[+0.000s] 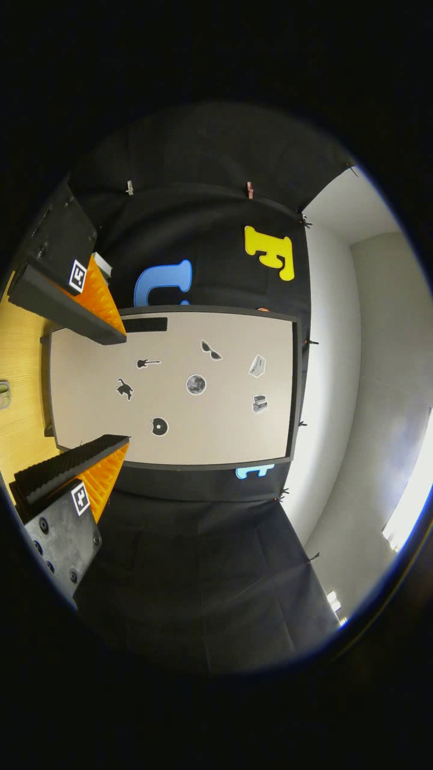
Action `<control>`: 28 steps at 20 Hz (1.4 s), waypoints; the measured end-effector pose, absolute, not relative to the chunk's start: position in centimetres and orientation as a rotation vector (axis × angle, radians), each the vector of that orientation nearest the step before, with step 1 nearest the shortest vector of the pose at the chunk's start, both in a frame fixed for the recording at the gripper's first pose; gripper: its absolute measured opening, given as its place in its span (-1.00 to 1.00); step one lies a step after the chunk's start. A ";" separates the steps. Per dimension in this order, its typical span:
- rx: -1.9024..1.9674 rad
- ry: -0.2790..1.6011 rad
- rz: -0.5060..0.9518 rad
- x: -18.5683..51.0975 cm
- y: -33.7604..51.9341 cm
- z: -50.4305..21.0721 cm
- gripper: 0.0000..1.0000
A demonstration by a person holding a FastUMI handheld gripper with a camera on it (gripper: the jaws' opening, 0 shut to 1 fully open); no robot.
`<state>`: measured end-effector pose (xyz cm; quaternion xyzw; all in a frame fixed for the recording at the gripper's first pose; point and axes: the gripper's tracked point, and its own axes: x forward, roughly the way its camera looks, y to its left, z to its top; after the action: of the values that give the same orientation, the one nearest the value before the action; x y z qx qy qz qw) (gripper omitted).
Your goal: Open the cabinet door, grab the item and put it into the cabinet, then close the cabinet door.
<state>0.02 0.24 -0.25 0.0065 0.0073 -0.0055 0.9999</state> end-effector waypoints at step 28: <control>0.031 0.037 0.130 14.2 10.3 -5.8 0.95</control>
<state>14.24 10.30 -5.80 0.0152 0.0183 0.0647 0.9976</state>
